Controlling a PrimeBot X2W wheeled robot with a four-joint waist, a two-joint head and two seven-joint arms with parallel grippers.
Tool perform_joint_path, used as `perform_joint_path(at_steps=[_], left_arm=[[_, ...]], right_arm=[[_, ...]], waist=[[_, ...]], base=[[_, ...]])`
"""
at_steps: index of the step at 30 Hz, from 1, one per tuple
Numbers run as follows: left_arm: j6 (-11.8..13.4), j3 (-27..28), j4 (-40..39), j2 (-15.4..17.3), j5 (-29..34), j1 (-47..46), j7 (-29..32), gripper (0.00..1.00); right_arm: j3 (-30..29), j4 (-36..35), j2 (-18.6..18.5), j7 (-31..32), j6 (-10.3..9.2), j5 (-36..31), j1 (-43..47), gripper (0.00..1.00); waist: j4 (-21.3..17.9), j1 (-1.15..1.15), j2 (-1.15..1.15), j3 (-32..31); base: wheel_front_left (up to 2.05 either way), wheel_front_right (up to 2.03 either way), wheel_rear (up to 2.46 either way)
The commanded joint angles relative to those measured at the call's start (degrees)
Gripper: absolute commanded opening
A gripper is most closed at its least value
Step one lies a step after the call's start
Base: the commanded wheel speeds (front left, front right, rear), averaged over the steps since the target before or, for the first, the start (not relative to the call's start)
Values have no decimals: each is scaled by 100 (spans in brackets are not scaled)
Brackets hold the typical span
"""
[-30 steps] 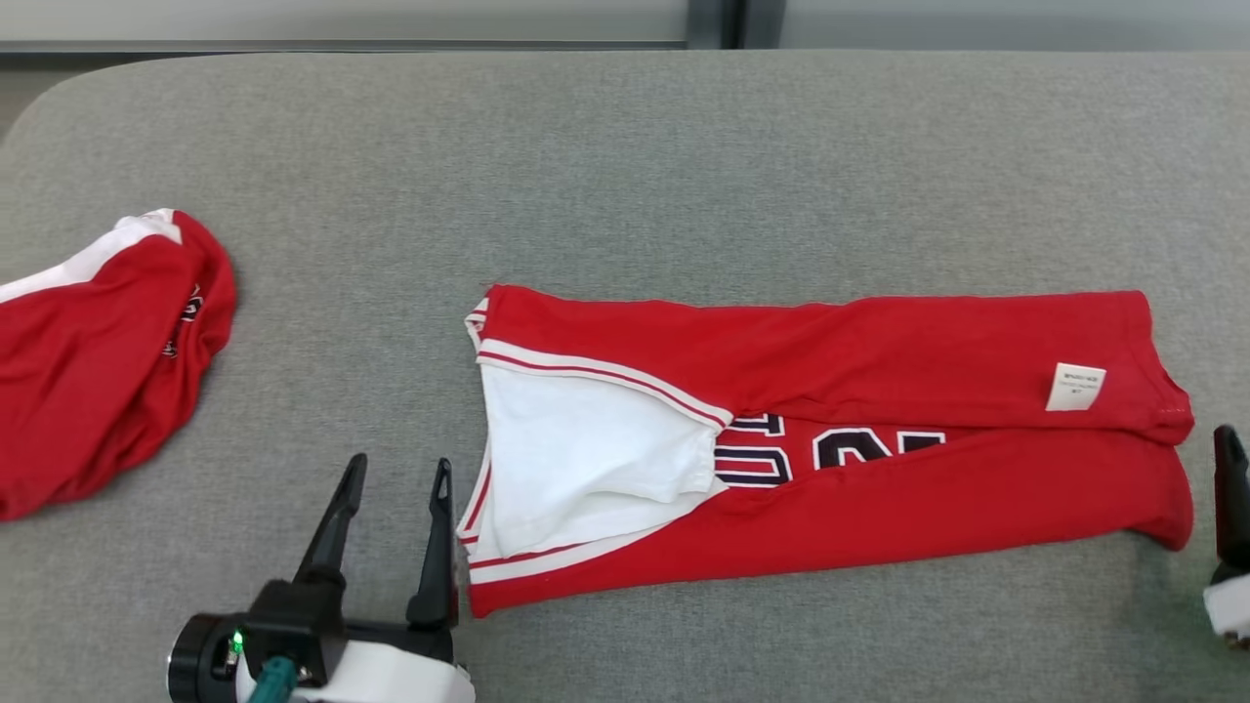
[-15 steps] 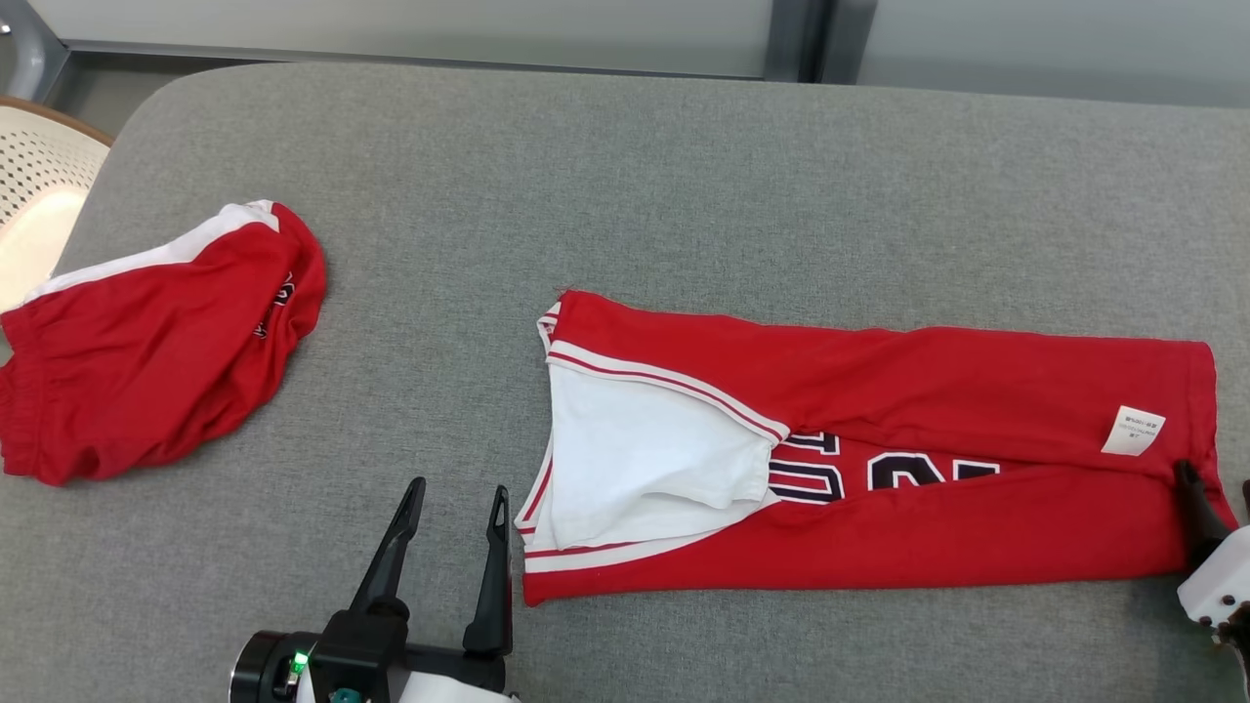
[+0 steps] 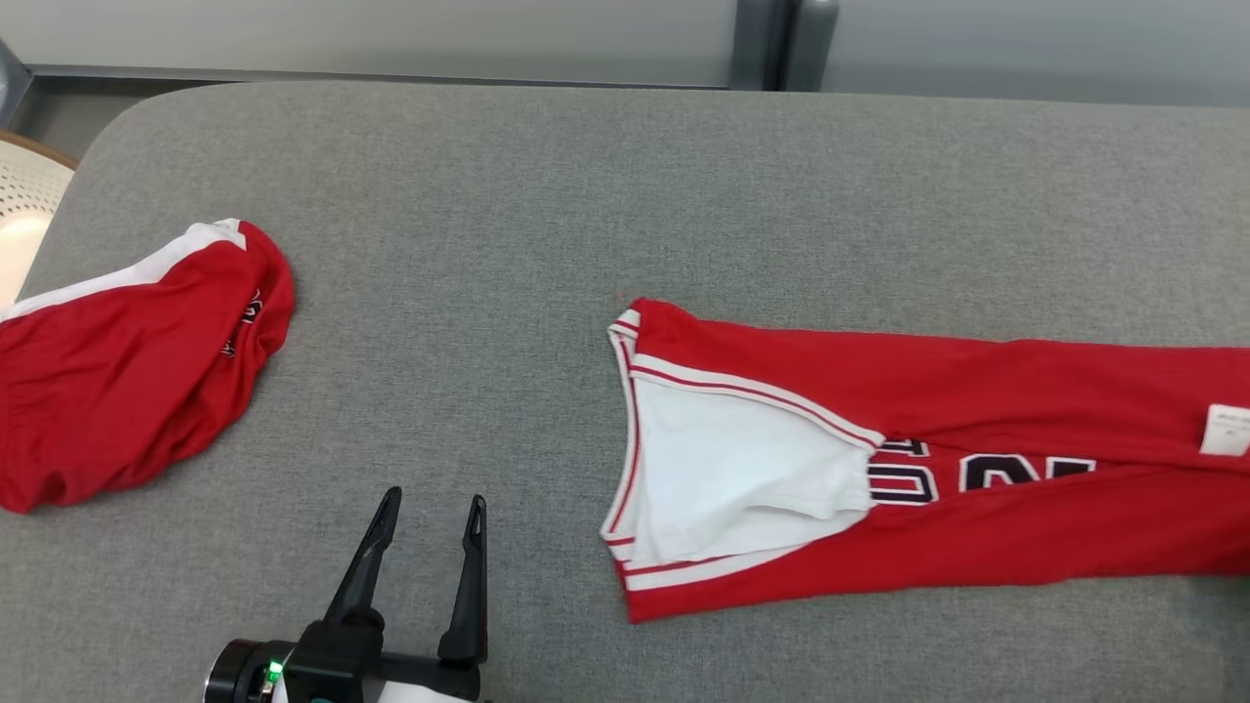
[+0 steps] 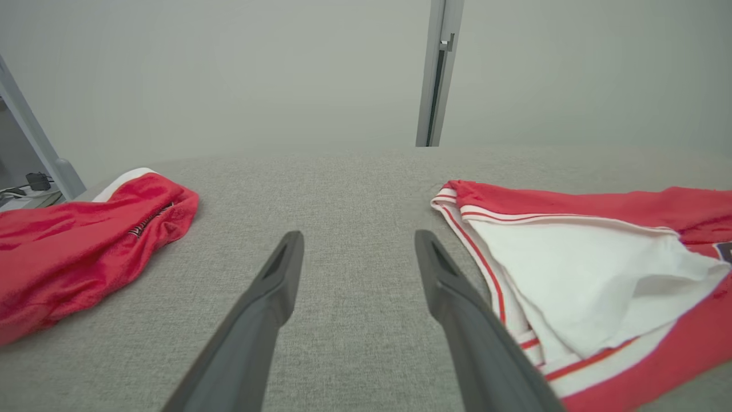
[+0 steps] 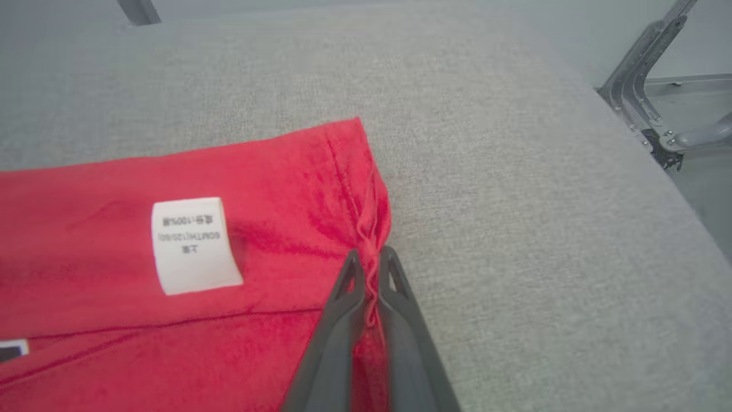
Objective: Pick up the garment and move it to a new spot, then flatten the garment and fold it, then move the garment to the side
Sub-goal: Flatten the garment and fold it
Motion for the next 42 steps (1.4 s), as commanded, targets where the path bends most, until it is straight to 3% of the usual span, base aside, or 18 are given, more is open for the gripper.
perform_joint_path(at_steps=[1,8,12,18,19,25,29,35,42], left_arm=[[-43,49,-10,8,46,-4,-26,100],[-244,202,31,-28,176,-22,-25,100],[-334,272,164,-45,194,-16,-26,100],[-406,330,285,-90,252,-30,-26,100],[-406,330,285,-90,252,-30,-26,100],[-457,332,327,-150,283,14,-26,100],[-498,318,354,-189,307,1,-26,100],[-536,333,358,-243,341,-39,-26,100],[-570,287,440,-290,331,-91,-26,100]], right_arm=[[-51,18,-189,-44,-28,-50,-121,0],[74,-82,-1023,168,-23,-497,-529,0],[230,-595,-1091,440,-23,-696,-674,0],[197,-2093,-614,1095,-23,-1064,-358,0],[197,-2093,-614,1095,-23,-1064,-358,0],[233,-4007,181,1802,-23,-1309,335,0],[411,-4829,668,2107,-23,-1380,635,0],[871,-5270,1230,2298,-23,-1420,751,0],[1382,-5032,1671,2248,-23,-1446,668,0]], waist=[[-60,0,0,24],[-296,0,0,130],[-429,0,0,124],[-509,0,0,-2],[-509,0,0,-2],[-428,0,0,-114],[-322,0,0,-128],[-141,0,0,-122],[106,0,0,-81]], base=[[0,0,0],[0,0,0],[0,0,0],[0,0,0],[0,0,0],[0,0,0],[0,0,0],[0,0,0],[0,0,0]])
